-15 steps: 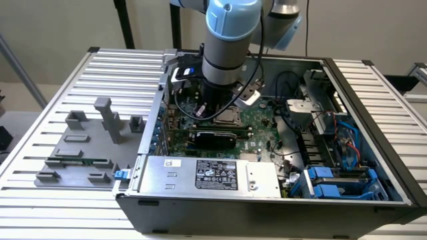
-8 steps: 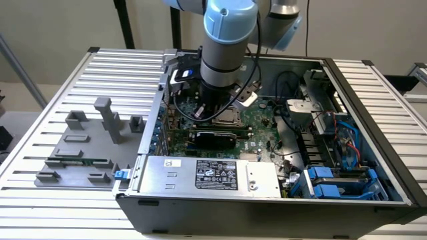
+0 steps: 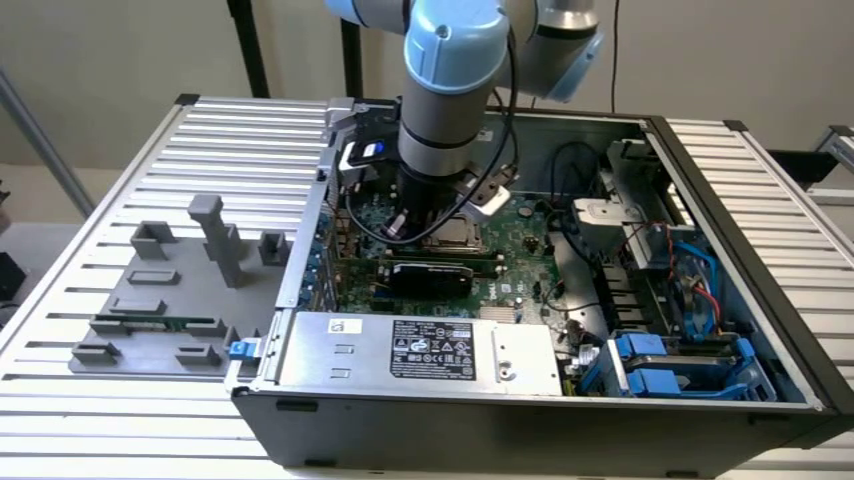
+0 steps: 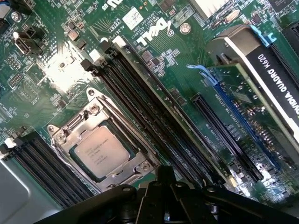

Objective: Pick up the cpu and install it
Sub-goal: 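Install the second cpu locking lever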

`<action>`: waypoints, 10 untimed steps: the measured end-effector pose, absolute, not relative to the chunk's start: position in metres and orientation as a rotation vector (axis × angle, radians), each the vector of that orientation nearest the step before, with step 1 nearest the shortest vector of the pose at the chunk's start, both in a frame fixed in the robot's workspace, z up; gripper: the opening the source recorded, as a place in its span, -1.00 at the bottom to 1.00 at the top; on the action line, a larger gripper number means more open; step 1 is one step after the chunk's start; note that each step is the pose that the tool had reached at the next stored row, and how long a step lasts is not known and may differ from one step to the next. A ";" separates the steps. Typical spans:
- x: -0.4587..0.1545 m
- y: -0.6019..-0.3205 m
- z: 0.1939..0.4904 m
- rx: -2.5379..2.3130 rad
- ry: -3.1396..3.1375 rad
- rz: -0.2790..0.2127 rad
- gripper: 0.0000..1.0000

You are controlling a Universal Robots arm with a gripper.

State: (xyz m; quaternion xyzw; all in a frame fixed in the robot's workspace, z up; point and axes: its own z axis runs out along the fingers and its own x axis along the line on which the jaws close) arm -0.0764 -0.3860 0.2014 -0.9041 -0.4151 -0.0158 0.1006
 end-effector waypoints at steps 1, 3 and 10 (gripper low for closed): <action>-0.077 -0.385 0.201 -2.671 -1.226 -0.047 -0.79; -0.077 -0.383 0.199 -2.670 -1.226 -0.049 -0.79; -0.078 -0.381 0.198 -2.675 -1.228 -0.045 -0.79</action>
